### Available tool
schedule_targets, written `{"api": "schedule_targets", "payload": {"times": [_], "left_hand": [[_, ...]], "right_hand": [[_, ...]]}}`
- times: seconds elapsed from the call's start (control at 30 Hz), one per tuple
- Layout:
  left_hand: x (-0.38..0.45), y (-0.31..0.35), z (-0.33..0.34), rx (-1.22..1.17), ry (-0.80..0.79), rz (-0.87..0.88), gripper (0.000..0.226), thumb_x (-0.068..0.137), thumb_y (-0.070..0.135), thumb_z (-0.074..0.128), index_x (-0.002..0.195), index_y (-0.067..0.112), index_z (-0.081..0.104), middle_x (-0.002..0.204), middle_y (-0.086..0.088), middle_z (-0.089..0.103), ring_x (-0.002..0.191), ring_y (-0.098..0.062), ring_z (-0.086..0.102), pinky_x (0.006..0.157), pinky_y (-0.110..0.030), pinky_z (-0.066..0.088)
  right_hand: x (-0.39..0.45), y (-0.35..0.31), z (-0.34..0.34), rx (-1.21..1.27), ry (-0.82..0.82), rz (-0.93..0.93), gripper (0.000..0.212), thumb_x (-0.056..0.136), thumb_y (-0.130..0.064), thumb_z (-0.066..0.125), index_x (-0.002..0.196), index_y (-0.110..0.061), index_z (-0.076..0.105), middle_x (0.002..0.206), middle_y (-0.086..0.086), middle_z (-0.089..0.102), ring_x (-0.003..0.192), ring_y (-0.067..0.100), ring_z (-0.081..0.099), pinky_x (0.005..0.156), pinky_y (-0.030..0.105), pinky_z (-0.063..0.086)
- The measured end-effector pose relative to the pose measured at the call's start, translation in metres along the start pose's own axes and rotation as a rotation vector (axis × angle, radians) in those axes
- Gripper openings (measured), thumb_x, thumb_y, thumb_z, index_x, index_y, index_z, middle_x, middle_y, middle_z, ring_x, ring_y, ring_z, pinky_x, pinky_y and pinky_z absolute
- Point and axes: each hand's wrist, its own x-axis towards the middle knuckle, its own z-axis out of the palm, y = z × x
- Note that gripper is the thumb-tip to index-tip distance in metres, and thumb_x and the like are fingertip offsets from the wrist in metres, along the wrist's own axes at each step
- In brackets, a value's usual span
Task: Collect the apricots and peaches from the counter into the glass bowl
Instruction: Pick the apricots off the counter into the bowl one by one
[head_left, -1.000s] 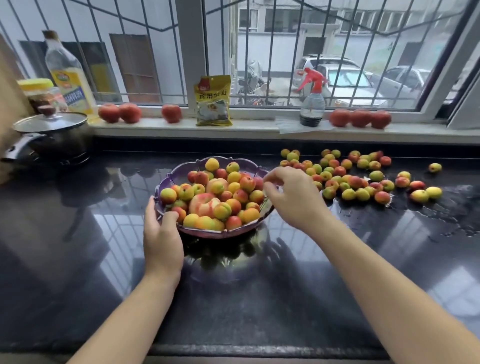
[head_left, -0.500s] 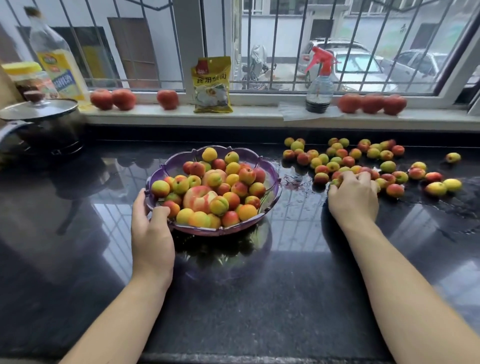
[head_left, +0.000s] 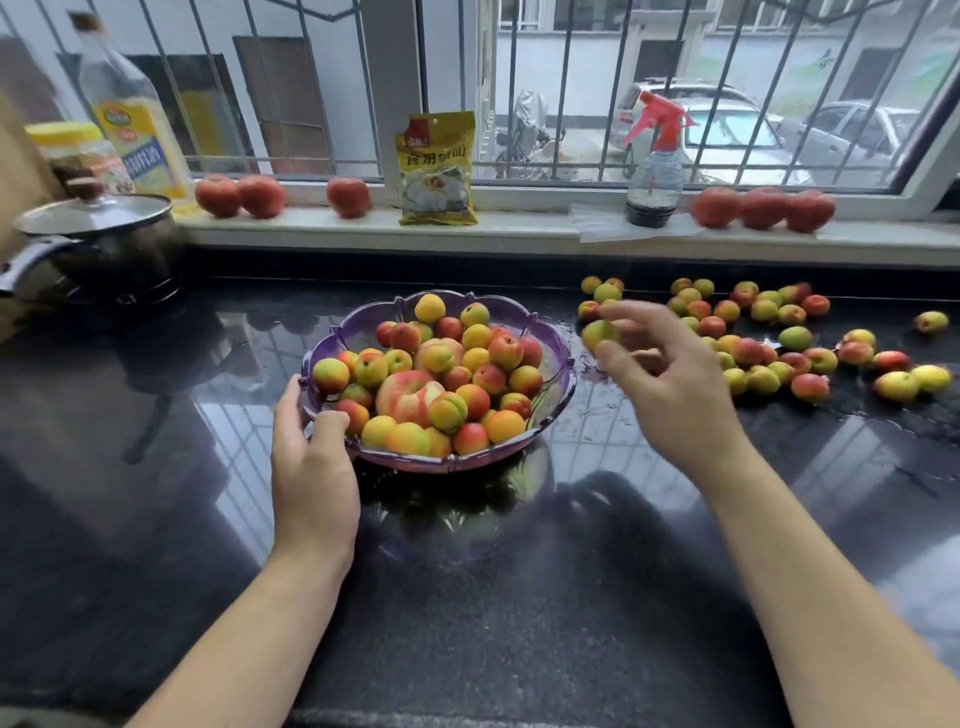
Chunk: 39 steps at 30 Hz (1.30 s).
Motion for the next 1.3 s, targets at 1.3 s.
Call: {"api": "schedule_targets", "payload": {"times": [1.3], "left_hand": [[0.0, -0.002, -0.003, -0.036, -0.003, 0.0, 0.069, 0.08, 0.039, 0.061, 0.149, 0.037, 0.052, 0.14, 0.007, 0.065, 0.13, -0.019, 0.063, 0.11, -0.052, 0.053]], "right_hand": [[0.015, 0.075, 0.021, -0.833, 0.077, 0.299, 0.025, 0.096, -0.02, 0.053, 0.118, -0.008, 0.056, 0.122, 0.014, 0.037, 0.107, 0.035, 0.042, 0.093, 0.043, 0.042]]}}
